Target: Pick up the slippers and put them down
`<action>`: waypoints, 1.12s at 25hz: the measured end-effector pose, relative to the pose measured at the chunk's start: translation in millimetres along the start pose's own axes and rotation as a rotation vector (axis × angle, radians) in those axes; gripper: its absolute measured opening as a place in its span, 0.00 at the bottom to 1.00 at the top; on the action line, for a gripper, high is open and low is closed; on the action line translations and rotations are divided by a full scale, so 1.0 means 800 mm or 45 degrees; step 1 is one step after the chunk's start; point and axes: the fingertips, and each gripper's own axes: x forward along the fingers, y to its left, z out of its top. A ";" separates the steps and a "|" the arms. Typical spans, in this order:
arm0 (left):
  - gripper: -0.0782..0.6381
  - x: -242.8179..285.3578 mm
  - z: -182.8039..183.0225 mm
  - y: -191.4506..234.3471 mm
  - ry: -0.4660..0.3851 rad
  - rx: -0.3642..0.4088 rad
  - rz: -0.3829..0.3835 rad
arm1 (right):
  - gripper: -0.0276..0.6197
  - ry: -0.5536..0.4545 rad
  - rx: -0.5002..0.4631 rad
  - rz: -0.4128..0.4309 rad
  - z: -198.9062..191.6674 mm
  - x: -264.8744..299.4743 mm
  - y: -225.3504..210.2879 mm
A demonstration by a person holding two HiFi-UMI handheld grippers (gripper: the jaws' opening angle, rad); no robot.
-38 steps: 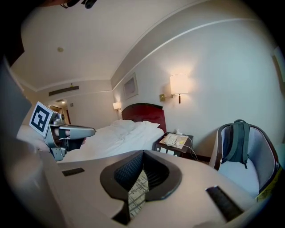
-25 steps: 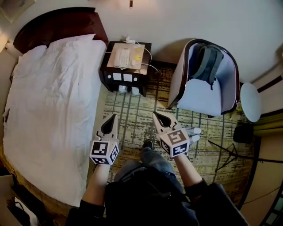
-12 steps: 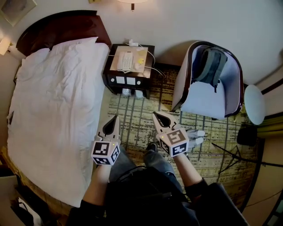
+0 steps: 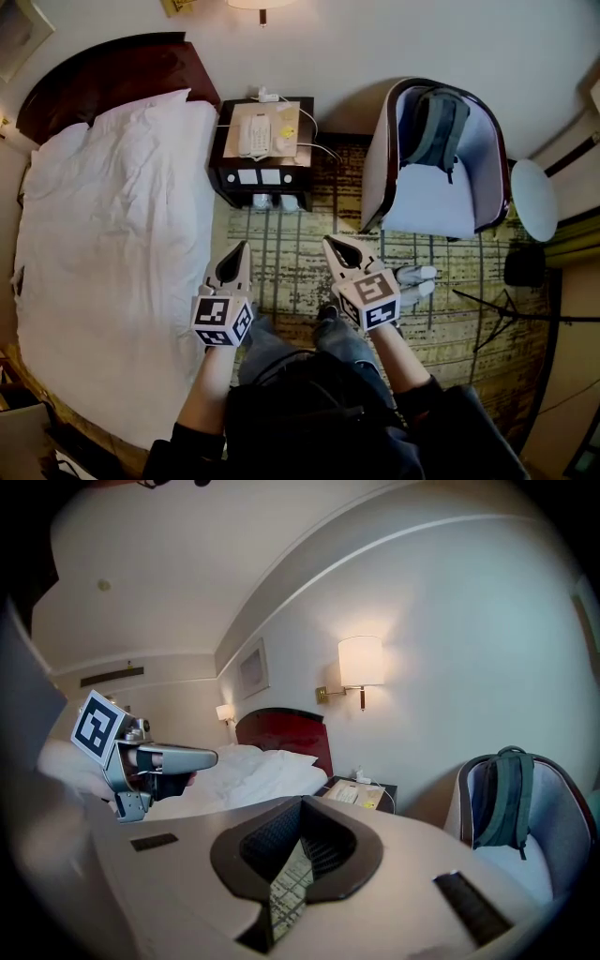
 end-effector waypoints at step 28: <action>0.11 0.070 0.005 0.238 0.041 0.121 -0.249 | 0.04 0.041 0.129 -0.205 0.028 0.231 0.076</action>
